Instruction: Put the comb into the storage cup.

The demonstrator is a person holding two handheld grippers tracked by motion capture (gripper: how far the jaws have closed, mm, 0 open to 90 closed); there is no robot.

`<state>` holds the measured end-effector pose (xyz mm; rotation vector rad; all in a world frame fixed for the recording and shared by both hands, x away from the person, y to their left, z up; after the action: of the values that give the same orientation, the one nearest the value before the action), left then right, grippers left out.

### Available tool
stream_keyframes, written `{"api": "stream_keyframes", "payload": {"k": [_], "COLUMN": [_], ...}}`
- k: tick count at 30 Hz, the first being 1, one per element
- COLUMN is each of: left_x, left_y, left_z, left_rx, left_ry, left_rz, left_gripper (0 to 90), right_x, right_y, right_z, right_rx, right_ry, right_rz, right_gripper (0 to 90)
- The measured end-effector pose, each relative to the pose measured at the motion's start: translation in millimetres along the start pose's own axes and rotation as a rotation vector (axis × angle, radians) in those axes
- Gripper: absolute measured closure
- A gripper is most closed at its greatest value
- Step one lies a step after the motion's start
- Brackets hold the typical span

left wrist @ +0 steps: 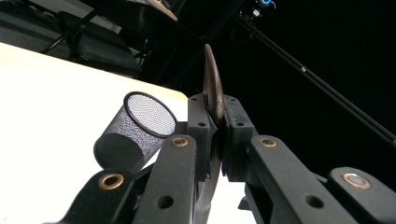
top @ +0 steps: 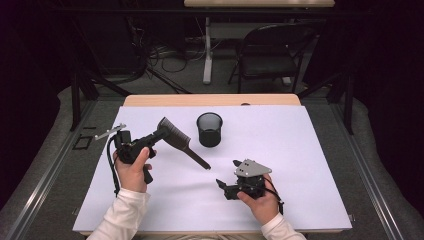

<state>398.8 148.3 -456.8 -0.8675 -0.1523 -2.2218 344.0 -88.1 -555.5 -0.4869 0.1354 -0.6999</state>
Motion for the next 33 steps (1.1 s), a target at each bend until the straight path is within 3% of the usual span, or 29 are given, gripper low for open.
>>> {"api": "stream_keyframes", "payload": {"k": [8,17,33], "left_x": [-1.1,1.9,5.4], "left_y": [-4.1,-8.4,-13.3], "left_z": [3.7,8.3,13.6], "left_rx": [0.02,0.044,0.071], "left_ry": [0.003,0.032,0.072], "left_rz": [0.009,0.022,0.039], "left_gripper": [84.5,84.5,84.5], "right_x": [2.9,10.4,18.2], "right_y": [-0.7,-3.9,-7.4], "right_z": [-0.6,-0.6,0.1], "right_rx": [0.009,0.023,0.044], "right_ry": [0.01,0.03,0.053], "right_rz": [-0.018,-0.047,-0.073], "right_gripper": [12.8,7.2,6.0]}}
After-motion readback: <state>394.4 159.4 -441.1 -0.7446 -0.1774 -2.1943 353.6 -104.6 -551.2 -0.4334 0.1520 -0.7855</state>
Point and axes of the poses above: each handheld gripper's, and its own axes: y roughly forward along the jaws, z roughly out of its top, x roughly to its right, the point moved 8 cm from there along y, roughly forward along the jaws, and after that the axes turned 4 degrees about z, right-handed, at the moved point
